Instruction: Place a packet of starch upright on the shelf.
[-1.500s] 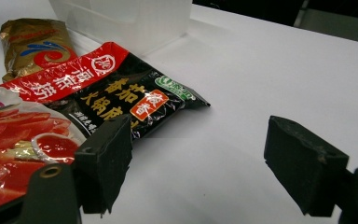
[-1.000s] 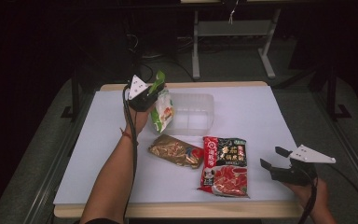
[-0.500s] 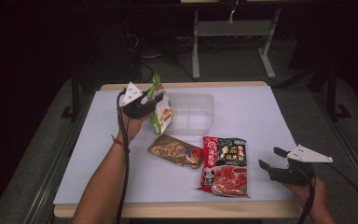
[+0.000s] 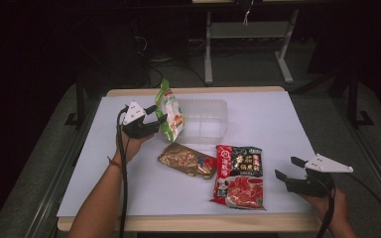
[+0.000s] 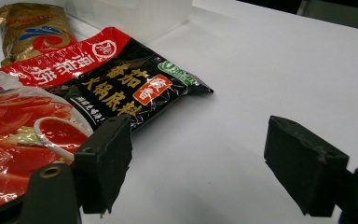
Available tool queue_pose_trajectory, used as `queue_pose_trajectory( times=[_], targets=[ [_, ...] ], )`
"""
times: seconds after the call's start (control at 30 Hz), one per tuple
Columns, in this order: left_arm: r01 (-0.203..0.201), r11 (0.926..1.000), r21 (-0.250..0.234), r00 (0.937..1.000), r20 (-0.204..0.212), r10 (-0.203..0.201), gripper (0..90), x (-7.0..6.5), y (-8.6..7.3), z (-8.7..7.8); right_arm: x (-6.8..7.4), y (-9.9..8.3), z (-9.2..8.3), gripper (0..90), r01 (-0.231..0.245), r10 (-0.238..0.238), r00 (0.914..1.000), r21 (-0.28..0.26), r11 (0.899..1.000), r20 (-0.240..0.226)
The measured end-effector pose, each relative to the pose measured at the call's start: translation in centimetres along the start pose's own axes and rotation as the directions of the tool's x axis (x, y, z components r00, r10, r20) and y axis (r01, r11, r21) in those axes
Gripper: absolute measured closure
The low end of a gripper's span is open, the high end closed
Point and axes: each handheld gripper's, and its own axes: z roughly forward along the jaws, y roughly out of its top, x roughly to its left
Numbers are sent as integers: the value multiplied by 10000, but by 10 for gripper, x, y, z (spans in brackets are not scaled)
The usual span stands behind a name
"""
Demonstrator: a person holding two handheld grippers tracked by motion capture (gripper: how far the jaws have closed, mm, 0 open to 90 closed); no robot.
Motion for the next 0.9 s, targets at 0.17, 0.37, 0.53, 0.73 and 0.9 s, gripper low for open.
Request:
queue_pose_trajectory(
  times=[0.17, 0.37, 0.53, 0.73, 0.9],
  targets=[
    [-338, 9985, 424, 9984, 461, 319, 518, -5, -10, -10, 1, 0, 0, 226, 38, -38, 10000, 48, 10000, 20],
    [-1801, 9755, 1267, 9761, 1458, 1613, 619, -26, -15, -7, 2, 1, 1, 226, 100, -100, 9999, 65, 9999, -12],
    [-1639, 9783, 1271, 9747, 1737, 1407, 649, -30, -16, -1, 2, 1, 2, 226, 125, -125, 9999, 114, 9999, -47],
    [-1781, 9743, 1378, 9705, 1883, 1507, 722, -36, -16, 13, 2, 0, 2, 226, 136, -136, 9999, 119, 9998, 27],
    [-1894, 9683, 1628, 9695, 1873, 1581, 791, -39, -13, 24, 2, -1, 1, 226, 109, -111, 9999, 185, 9998, 57]
  ],
)
